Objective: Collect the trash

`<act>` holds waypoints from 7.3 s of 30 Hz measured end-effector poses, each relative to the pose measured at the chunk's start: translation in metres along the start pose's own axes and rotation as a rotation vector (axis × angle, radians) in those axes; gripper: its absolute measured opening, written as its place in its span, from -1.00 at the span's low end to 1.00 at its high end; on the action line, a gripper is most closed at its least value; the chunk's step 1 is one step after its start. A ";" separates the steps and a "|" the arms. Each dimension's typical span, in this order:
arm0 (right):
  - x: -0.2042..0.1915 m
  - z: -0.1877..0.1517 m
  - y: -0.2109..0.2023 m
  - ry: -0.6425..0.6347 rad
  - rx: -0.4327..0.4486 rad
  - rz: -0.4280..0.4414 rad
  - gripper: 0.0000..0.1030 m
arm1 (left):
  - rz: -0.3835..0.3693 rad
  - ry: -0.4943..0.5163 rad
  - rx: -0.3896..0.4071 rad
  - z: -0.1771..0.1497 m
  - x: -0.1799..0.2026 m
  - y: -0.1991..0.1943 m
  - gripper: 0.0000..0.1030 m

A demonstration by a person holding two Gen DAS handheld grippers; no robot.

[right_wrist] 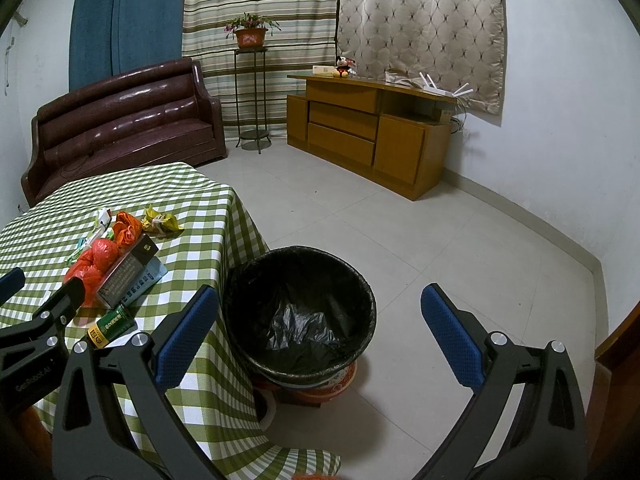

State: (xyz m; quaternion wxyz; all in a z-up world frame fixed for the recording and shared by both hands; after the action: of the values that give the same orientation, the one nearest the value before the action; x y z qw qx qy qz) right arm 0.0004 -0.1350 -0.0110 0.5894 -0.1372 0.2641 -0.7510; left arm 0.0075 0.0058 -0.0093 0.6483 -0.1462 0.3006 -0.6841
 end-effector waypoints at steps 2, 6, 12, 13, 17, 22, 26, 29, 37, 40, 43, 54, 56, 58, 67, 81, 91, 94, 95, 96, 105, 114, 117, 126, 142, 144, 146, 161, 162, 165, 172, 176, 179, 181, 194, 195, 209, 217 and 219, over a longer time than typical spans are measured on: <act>0.000 0.000 0.000 0.000 0.000 0.000 0.92 | 0.001 0.001 -0.001 -0.001 0.000 0.001 0.87; 0.000 0.000 0.000 0.000 0.000 0.000 0.92 | 0.001 0.000 0.000 -0.001 0.000 0.000 0.87; 0.001 0.000 0.000 0.000 -0.001 0.000 0.92 | 0.001 0.001 -0.001 -0.001 0.000 0.000 0.87; 0.001 0.000 0.000 0.000 -0.001 0.000 0.92 | 0.001 0.001 -0.001 -0.001 0.000 0.000 0.87; 0.001 0.000 0.001 0.000 -0.001 0.000 0.92 | 0.001 0.001 -0.001 -0.001 0.000 0.001 0.87; 0.001 0.000 0.001 0.001 -0.002 0.000 0.92 | 0.001 0.002 -0.001 -0.001 0.000 0.000 0.87; 0.001 -0.001 0.001 0.000 -0.002 0.000 0.92 | 0.002 0.002 -0.001 0.000 0.000 0.000 0.87; 0.001 -0.001 0.001 0.001 -0.002 0.000 0.92 | 0.001 0.002 -0.001 -0.001 0.000 0.001 0.88; 0.001 -0.001 0.001 0.001 -0.003 0.000 0.92 | 0.001 0.002 -0.002 -0.001 0.000 0.001 0.87; 0.001 -0.001 0.001 0.001 -0.003 0.000 0.92 | 0.001 0.002 -0.003 0.000 0.001 0.001 0.87; 0.001 -0.002 0.002 0.001 -0.003 0.000 0.92 | 0.001 0.003 -0.003 0.000 0.001 0.001 0.87; 0.002 -0.002 0.002 0.000 -0.004 -0.001 0.92 | 0.004 0.003 -0.003 -0.001 0.002 0.001 0.87; 0.002 -0.002 0.003 0.000 -0.004 -0.001 0.92 | 0.004 0.003 -0.004 -0.002 0.001 0.001 0.87; 0.002 -0.002 0.003 0.001 -0.004 -0.003 0.92 | 0.003 0.003 -0.005 -0.002 0.002 0.001 0.87; 0.000 -0.004 0.004 -0.008 -0.002 -0.017 0.92 | -0.007 0.012 -0.012 -0.002 -0.008 0.003 0.87; -0.036 -0.016 0.007 -0.048 -0.055 0.030 0.67 | 0.052 0.037 -0.066 -0.033 -0.068 -0.002 0.85; -0.069 -0.025 0.010 -0.091 -0.095 0.058 0.67 | 0.016 0.004 -0.168 -0.057 -0.089 0.016 0.37; -0.075 -0.026 0.010 -0.098 -0.100 0.059 0.67 | 0.003 -0.009 -0.182 -0.062 -0.095 0.019 0.37; -0.076 -0.026 0.010 -0.100 -0.101 0.059 0.67 | -0.001 -0.015 -0.183 -0.063 -0.098 0.019 0.37; -0.078 -0.027 0.010 -0.101 -0.104 0.058 0.67 | -0.004 -0.017 -0.186 -0.063 -0.099 0.019 0.37; -0.087 -0.030 0.018 -0.107 -0.124 0.055 0.67 | -0.038 -0.018 -0.215 -0.071 -0.108 0.026 0.22; -0.100 -0.035 0.017 -0.114 -0.137 0.059 0.67 | -0.086 -0.009 -0.207 -0.069 -0.109 0.037 -0.43; -0.107 -0.038 0.016 -0.118 -0.144 0.066 0.67 | -0.088 -0.007 -0.207 -0.070 -0.112 0.035 -0.46; -0.136 -0.051 0.006 -0.115 -0.187 0.102 0.65 | -0.063 -0.039 -0.207 -0.078 -0.139 0.029 -0.46; -0.145 -0.092 0.010 -0.186 -0.262 0.005 0.40 | -0.043 -0.068 -0.190 -0.090 -0.168 0.021 -0.46; -0.142 -0.089 0.009 -0.182 -0.255 -0.001 0.35 | -0.043 -0.067 -0.191 -0.091 -0.168 0.022 -0.46; -0.139 -0.087 0.009 -0.171 -0.248 0.001 0.20 | -0.045 -0.067 -0.192 -0.092 -0.169 0.021 -0.46; -0.124 -0.079 0.021 -0.110 -0.272 0.069 -0.72 | -0.058 -0.047 -0.196 -0.083 -0.155 0.023 -0.46; -0.124 -0.078 0.020 -0.111 -0.262 0.068 -0.72 | -0.059 -0.045 -0.193 -0.083 -0.154 0.023 -0.46; -0.121 -0.073 0.017 -0.106 -0.241 0.072 -0.73 | -0.059 -0.045 -0.184 -0.079 -0.150 0.022 -0.46; -0.103 -0.045 0.009 -0.071 -0.172 0.063 -0.73 | -0.090 -0.020 -0.124 -0.054 -0.128 0.014 -0.46; -0.081 -0.025 0.012 -0.052 -0.126 0.037 -0.73 | -0.134 0.016 -0.087 -0.033 -0.103 0.014 -0.46; -0.064 -0.015 0.018 -0.028 -0.113 0.028 -0.73 | -0.166 0.046 -0.056 -0.015 -0.079 0.015 -0.46; -0.051 -0.007 0.022 -0.013 -0.101 0.018 -0.73 | -0.194 0.064 -0.034 -0.001 -0.060 0.016 -0.46; 0.009 0.013 0.061 0.057 -0.085 0.000 -0.73 | -0.263 0.166 0.008 0.057 0.058 0.062 -0.46; 0.013 0.014 0.065 0.064 -0.089 0.004 -0.73 | -0.262 0.171 0.005 0.059 0.065 0.066 -0.46; 0.037 0.020 0.109 0.090 -0.125 0.027 -0.71 | -0.179 0.236 -0.058 0.071 0.116 0.114 -0.46; 0.042 0.019 0.127 0.107 -0.148 0.028 -0.64 | -0.158 0.250 -0.088 0.072 0.128 0.125 -0.42; 0.042 0.019 0.128 0.114 -0.149 0.025 -0.49 | -0.155 0.249 -0.088 0.073 0.129 0.126 -0.28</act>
State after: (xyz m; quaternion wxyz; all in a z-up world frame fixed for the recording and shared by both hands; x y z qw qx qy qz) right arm 0.1031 -0.2009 -0.0707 0.5711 -0.1347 0.3540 -0.7283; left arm 0.1364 -0.1332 -0.0530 0.5442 -0.1110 0.3962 -0.7311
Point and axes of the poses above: each gripper's, at about its wrist camera, not at the fingertips, and y roughly the way its jaws point, x to its right, z to its top, the point moved 1 cm from there along y, roughly the way its jaws point, and after that the axes turned 11 degrees about y, right-handed, at the moved point
